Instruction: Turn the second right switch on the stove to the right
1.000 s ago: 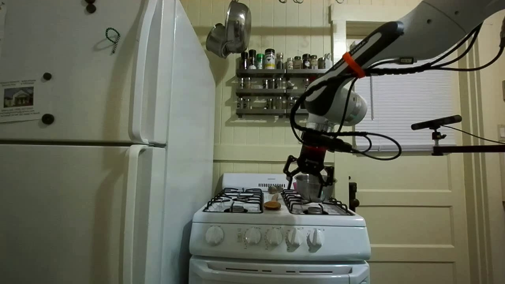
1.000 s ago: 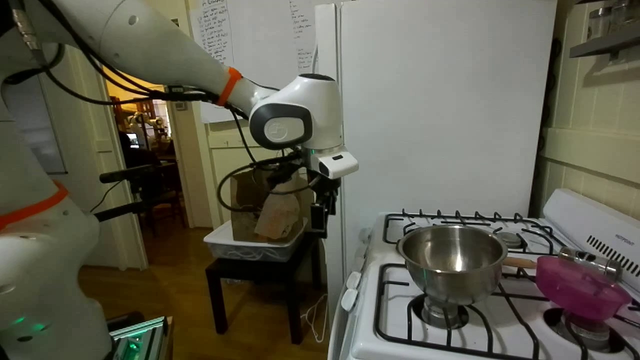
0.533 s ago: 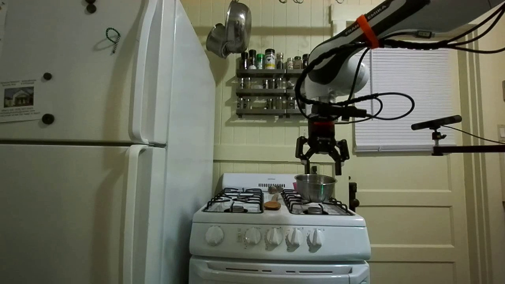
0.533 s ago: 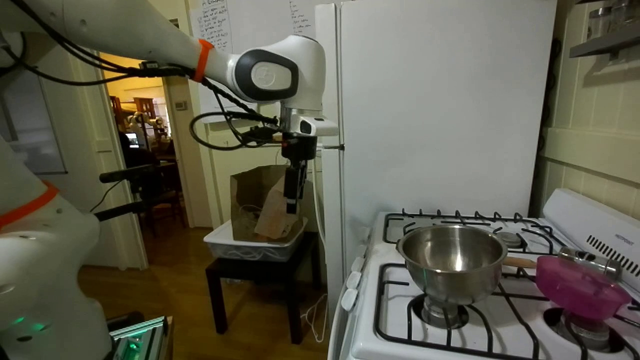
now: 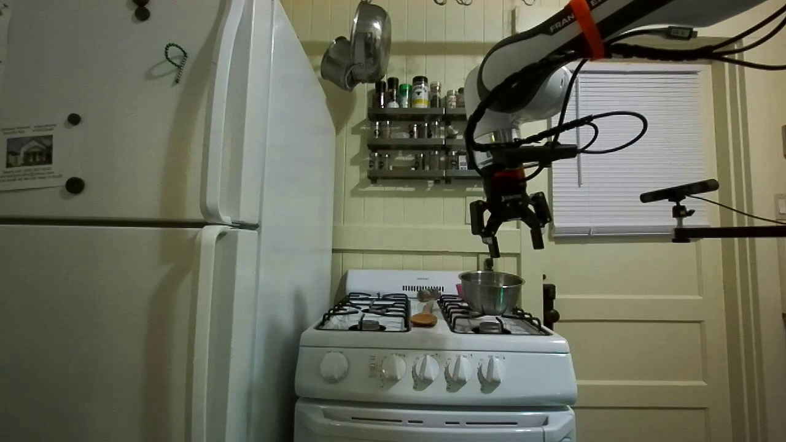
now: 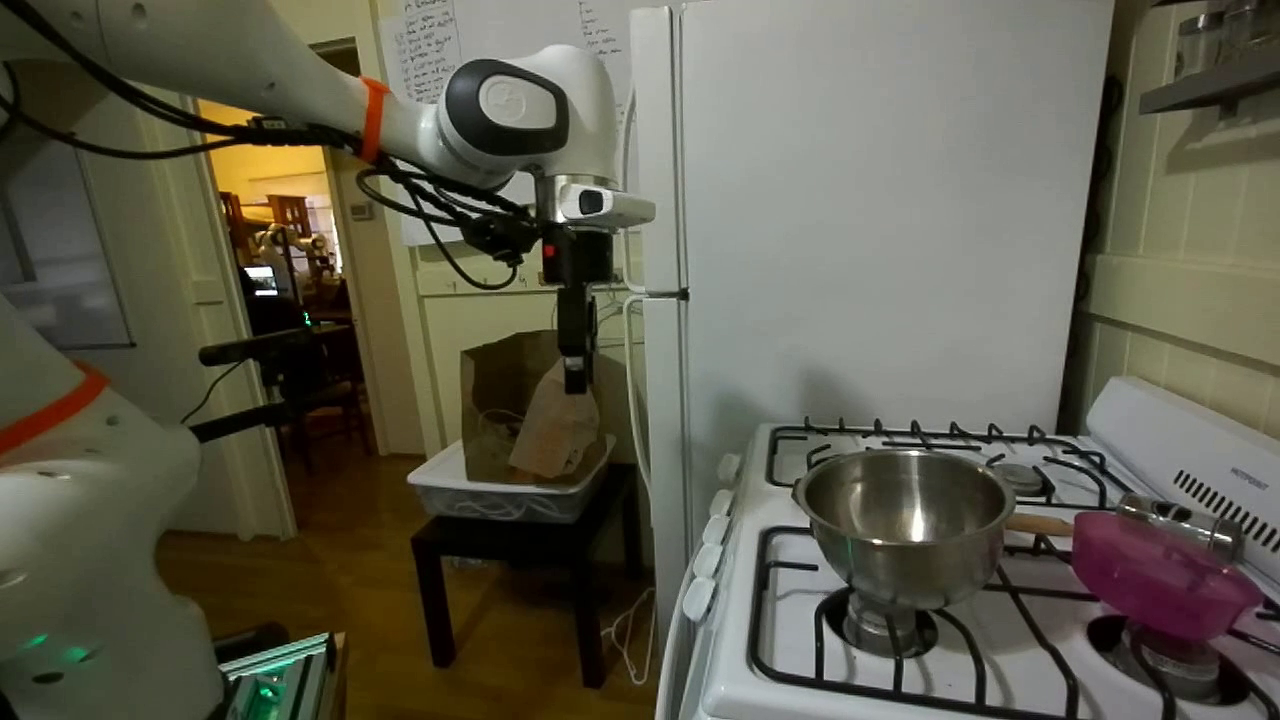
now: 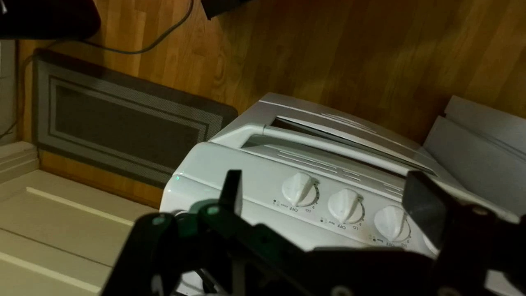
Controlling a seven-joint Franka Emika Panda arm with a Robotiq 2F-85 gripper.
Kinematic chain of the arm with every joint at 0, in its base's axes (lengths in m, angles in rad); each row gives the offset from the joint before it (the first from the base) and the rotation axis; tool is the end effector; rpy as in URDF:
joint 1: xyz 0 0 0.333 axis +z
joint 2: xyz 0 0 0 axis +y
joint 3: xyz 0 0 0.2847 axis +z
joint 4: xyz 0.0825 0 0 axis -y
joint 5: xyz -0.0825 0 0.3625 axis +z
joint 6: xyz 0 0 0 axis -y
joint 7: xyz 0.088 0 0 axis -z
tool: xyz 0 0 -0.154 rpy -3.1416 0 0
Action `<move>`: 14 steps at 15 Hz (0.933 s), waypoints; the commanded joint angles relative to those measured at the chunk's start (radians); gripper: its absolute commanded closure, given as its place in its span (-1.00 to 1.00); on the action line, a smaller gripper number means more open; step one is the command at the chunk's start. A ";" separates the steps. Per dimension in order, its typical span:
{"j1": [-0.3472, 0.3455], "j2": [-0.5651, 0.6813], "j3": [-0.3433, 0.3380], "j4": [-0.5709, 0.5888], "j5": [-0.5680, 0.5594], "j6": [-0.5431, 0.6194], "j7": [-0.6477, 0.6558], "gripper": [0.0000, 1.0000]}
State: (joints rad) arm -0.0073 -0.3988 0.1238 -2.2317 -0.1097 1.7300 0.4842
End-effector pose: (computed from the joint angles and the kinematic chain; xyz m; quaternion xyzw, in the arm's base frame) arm 0.4079 0.0342 0.4512 0.9798 -0.1766 -0.0281 0.0896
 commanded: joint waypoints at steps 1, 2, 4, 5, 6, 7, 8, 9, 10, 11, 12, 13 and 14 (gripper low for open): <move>-0.001 -0.028 0.012 0.006 0.024 -0.034 0.026 -1.00; -0.003 -0.010 0.011 0.003 0.006 -0.003 0.005 -1.00; -0.004 -0.017 0.012 0.004 0.008 -0.004 0.009 -1.00; -0.004 -0.018 0.012 0.004 0.008 -0.004 0.010 -1.00; -0.004 -0.018 0.012 0.004 0.008 -0.004 0.011 -1.00; -0.004 -0.018 0.012 0.004 0.008 -0.004 0.011 -1.00; -0.004 -0.018 0.012 0.004 0.008 -0.004 0.011 -1.00; -0.004 -0.018 0.012 0.004 0.008 -0.004 0.012 -1.00; -0.004 -0.018 0.012 0.004 0.008 -0.004 0.012 -1.00; -0.004 -0.018 0.012 0.004 0.008 -0.004 0.012 -1.00; -0.004 -0.018 0.012 0.004 0.008 -0.004 0.012 -1.00; -0.004 -0.018 0.012 0.004 0.008 -0.004 0.012 -1.00; -0.004 -0.018 0.012 0.004 0.008 -0.004 0.012 -1.00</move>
State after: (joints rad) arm -0.0073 -0.4177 0.1319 -2.2303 -0.1028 1.7281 0.4979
